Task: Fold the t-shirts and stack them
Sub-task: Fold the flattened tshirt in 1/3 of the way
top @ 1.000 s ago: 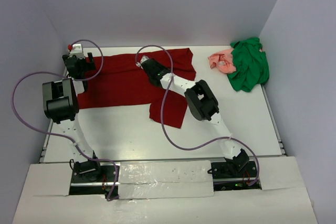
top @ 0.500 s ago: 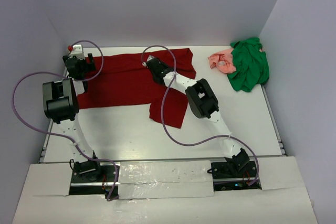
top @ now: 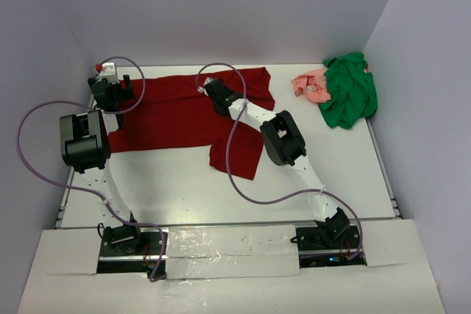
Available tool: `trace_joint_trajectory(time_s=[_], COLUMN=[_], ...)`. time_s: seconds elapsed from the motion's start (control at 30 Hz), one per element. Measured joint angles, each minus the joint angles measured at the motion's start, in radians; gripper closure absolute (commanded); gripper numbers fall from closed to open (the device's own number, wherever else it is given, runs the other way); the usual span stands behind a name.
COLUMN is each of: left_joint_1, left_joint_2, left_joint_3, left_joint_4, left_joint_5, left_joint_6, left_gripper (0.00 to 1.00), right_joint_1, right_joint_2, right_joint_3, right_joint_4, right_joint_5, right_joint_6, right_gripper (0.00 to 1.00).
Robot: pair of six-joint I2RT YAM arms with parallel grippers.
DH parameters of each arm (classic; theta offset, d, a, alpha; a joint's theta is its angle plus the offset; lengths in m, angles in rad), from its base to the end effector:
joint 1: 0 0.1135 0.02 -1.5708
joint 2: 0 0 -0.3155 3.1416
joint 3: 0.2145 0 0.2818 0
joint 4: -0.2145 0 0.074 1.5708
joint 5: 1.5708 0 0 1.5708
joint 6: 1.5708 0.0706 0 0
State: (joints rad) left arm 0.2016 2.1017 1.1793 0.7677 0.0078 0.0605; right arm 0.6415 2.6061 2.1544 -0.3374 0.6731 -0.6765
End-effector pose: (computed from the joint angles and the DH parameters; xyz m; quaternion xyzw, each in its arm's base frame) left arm 0.5259 0.1069 0.1801 -0.0510 0.7579 0.0820 0.6452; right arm 0.5521 0.3574 0.1166 -0.4349 0.7670 -0.3116 0.3542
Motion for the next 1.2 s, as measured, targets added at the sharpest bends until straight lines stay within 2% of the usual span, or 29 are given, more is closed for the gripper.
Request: trace_joint_trajectory(time_s=[0.53, 0.83, 1.07, 1.2], left_joint_1=[0.000, -0.003, -0.005, -0.005], left_joint_2=[0.000, -0.003, -0.007, -0.007], left_joint_3=[-0.015, -0.029, -0.029, -0.029], left_joint_4=[0.013, 0.029, 0.030, 0.030], left_joint_5=[0.000, 0.000, 0.000, 0.000], left_joint_6=[0.004, 0.004, 0.006, 0.011], left_gripper=[0.01, 0.01, 0.01, 0.01], right_joint_1=[0.001, 0.002, 0.002, 0.002], right_joint_2=[0.001, 0.001, 0.007, 0.016], right_joint_3=[-0.028, -0.035, -0.029, -0.027], right_joint_4=[0.099, 0.144, 0.132, 0.122], right_joint_5=[-0.007, -0.004, -0.007, -0.010], right_joint_6=[-0.111, -0.161, -0.156, -0.149], right_gripper=[0.66, 0.70, 0.87, 0.89])
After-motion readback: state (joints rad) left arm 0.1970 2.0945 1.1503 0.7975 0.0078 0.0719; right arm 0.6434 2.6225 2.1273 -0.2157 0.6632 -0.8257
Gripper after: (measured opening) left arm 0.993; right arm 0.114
